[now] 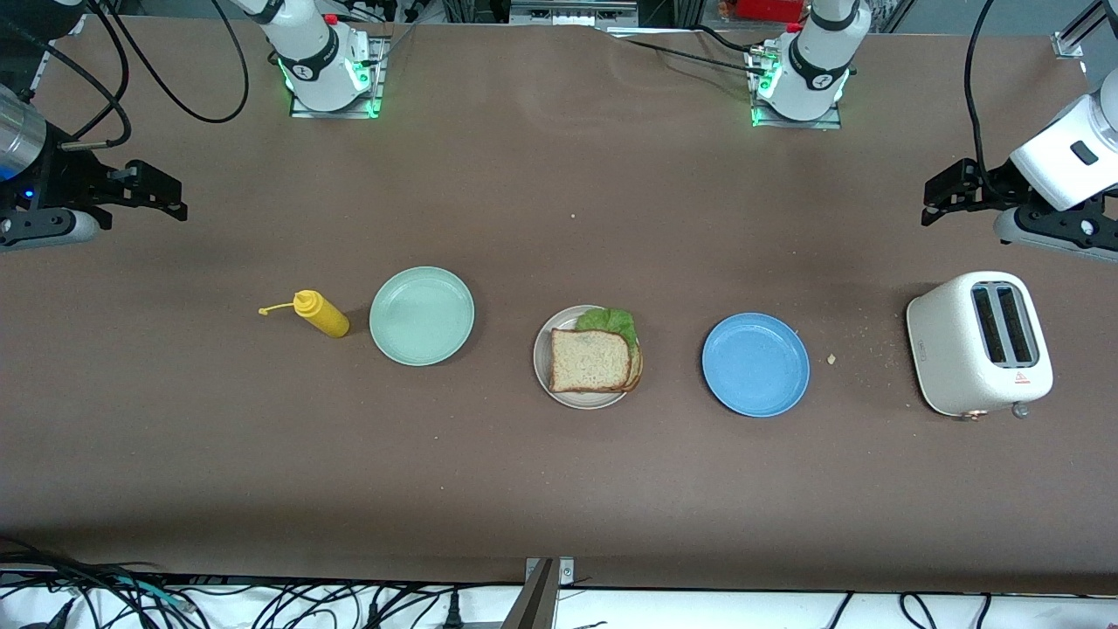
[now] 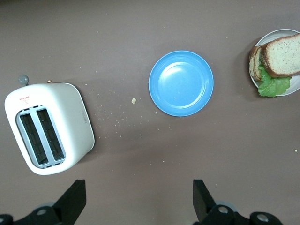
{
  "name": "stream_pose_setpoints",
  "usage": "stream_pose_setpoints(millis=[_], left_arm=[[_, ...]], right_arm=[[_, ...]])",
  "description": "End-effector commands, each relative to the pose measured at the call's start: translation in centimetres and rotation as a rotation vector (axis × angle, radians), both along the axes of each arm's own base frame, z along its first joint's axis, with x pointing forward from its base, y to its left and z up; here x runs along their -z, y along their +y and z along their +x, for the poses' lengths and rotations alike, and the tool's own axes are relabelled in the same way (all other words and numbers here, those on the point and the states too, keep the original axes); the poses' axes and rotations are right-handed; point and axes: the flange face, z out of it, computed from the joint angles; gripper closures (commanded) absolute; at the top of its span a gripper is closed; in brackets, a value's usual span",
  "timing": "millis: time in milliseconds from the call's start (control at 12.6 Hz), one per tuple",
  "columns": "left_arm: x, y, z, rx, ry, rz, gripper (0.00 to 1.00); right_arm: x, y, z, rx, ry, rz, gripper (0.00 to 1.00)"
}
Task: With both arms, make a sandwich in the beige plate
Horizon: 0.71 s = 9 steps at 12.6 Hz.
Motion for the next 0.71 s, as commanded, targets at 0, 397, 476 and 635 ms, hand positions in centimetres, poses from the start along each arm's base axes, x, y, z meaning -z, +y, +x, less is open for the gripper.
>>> stream_pose_setpoints(millis=[0, 397, 476, 635], left_arm=[[-0.23, 0.09, -0.51, 0.025, -0.017, 0.024, 0.0], [-0.22, 0.09, -0.53, 0.025, -0.016, 0.024, 0.0], [-0.22, 0.09, -0.53, 0.025, -0.016, 0.024, 0.0], [-0.23, 0.09, -0.57, 0.025, -0.016, 0.024, 0.0]], right_arm=[[-0.51, 0.19, -0.32, -0.005, -0.008, 0.001, 0.0], [-0.54, 0.27, -0.27, -0.007, -0.013, 0.0, 0.0], [-0.56, 0.27, -0.25, -0.007, -0.014, 0.0, 0.0], [-0.65, 0.35, -0.22, -0.008, -0.019, 0.0, 0.0]])
